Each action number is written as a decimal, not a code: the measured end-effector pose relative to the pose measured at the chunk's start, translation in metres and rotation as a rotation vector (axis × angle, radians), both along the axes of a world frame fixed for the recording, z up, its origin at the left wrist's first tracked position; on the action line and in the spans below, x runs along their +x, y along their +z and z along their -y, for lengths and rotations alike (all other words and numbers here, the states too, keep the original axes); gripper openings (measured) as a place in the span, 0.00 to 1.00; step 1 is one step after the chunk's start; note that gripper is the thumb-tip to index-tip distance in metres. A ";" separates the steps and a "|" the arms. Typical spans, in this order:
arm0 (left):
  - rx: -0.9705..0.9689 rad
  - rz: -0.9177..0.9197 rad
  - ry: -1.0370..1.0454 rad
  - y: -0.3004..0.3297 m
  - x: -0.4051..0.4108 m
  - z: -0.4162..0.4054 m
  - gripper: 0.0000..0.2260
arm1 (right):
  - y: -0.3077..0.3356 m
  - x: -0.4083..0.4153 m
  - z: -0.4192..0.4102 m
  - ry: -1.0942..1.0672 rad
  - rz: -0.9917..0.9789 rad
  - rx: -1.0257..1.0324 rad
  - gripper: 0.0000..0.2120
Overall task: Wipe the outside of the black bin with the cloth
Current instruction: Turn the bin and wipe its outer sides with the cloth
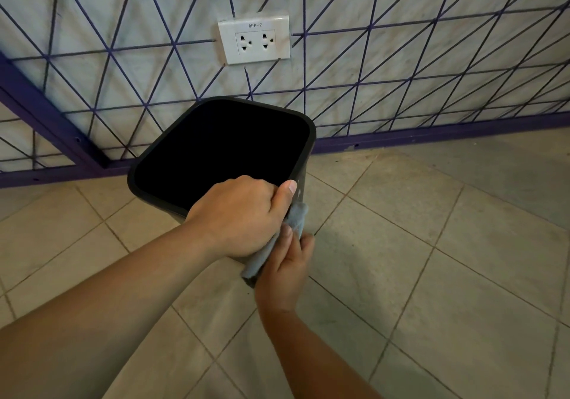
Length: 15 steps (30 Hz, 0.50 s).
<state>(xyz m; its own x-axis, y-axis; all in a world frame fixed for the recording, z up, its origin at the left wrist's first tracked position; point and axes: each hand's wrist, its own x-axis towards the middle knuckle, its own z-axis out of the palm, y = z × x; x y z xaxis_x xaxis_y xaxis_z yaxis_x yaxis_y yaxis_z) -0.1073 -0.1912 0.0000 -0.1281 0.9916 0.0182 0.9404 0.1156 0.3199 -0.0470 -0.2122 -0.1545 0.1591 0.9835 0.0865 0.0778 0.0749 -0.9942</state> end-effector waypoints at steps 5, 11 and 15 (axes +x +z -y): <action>-0.005 0.012 0.014 -0.002 -0.002 0.000 0.27 | 0.025 -0.003 -0.003 0.025 -0.152 0.062 0.26; 0.000 0.008 0.022 0.000 0.000 0.000 0.28 | -0.001 0.006 -0.006 0.031 0.059 -0.082 0.42; -0.008 0.027 0.017 -0.002 -0.003 -0.001 0.27 | 0.028 -0.007 -0.003 0.001 -0.151 0.046 0.30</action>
<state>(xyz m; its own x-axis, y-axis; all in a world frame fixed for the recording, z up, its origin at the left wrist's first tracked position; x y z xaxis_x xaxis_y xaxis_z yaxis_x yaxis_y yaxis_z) -0.1103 -0.1899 -0.0021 -0.1448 0.9894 0.0061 0.9293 0.1339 0.3443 -0.0542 -0.2088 -0.1262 0.1724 0.9793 0.1064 -0.0724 0.1203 -0.9901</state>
